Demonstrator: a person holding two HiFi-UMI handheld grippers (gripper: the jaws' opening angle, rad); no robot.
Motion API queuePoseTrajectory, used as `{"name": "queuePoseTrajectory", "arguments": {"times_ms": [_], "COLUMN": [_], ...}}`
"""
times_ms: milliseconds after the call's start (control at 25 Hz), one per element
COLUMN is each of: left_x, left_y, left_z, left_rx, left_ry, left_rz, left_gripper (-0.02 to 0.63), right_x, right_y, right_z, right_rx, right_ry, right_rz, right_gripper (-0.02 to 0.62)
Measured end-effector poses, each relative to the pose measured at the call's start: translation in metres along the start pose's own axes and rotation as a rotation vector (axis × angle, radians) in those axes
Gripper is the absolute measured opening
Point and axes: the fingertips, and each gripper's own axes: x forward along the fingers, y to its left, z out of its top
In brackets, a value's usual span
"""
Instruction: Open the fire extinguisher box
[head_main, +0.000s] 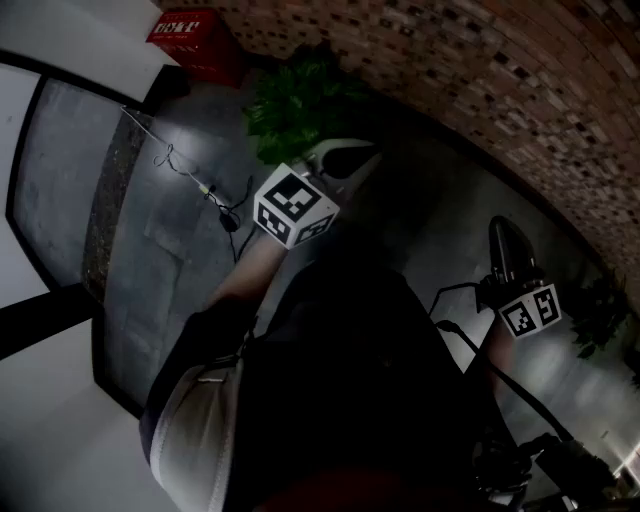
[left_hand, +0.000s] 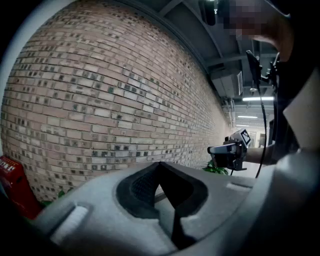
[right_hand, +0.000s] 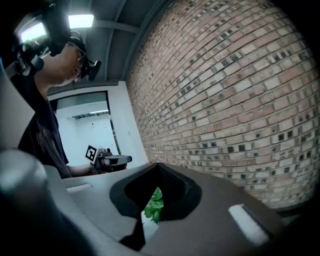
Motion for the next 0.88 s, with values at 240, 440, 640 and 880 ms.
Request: {"name": "queuePoseTrajectory", "arguments": {"times_ms": [240,440,640,880], "left_x": [-0.024,-0.038,-0.054,-0.079], "left_y": [-0.022,-0.047,-0.040,-0.021], "left_z": [-0.019,-0.040,-0.036,-0.023], "left_rx": [-0.061,-0.060,-0.079,-0.061], "left_ry": [0.015,0.043,0.033,0.002], "left_rz": [0.068,0.085,0.138,0.194], "left_gripper": [-0.002,-0.003,-0.003,-0.002], "right_x": [-0.019,-0.014,-0.009,0.004], "right_y": [0.014,0.033,0.048,0.050], "right_z": [-0.016,-0.054,-0.054,-0.032], "right_rx": [0.032,0.054,0.021,0.073], "right_ry": [-0.015,0.025,0.052,0.021], "right_rz": [0.038,0.134,0.186,0.218], "right_gripper": [0.000,0.000,0.000,0.000]}}
